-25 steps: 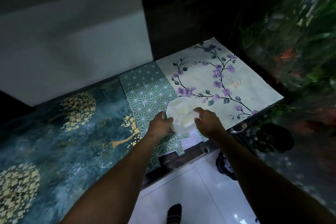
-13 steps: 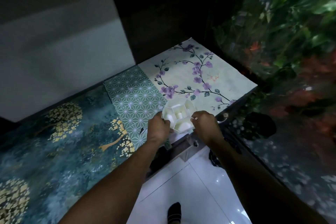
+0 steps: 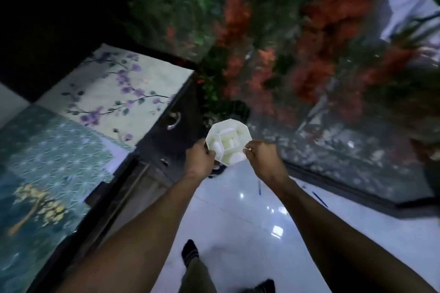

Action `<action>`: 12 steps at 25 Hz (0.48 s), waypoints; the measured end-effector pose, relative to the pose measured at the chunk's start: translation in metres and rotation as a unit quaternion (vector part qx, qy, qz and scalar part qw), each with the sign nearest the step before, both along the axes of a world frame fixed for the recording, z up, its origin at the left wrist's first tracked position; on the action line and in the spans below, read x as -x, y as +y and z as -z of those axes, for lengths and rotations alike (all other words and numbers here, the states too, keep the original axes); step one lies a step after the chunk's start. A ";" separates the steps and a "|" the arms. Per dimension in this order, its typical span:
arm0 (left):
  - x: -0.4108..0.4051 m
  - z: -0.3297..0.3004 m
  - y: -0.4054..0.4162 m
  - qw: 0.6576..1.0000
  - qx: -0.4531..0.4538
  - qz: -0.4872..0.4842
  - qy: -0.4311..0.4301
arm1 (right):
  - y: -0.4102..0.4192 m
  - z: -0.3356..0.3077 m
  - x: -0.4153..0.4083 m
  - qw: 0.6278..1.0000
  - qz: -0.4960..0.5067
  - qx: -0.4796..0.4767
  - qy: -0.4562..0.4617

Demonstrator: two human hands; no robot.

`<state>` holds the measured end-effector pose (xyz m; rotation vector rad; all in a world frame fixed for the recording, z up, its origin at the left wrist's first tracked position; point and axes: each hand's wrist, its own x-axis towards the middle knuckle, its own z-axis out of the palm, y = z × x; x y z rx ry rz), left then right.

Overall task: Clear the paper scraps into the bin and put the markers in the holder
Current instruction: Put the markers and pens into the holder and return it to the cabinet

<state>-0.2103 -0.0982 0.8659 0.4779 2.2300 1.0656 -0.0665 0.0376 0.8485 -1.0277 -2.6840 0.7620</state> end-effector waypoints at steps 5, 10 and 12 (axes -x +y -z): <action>-0.107 0.040 0.061 0.990 -0.015 0.114 -0.080 | 0.022 0.030 -0.137 0.990 0.140 0.025 -0.003; -0.163 0.113 0.098 0.970 0.027 0.209 -0.124 | 0.019 0.088 -0.210 0.964 0.259 0.049 -0.040; -0.173 0.155 0.111 0.960 0.066 0.244 -0.120 | 0.017 0.135 -0.221 0.952 0.295 0.063 -0.045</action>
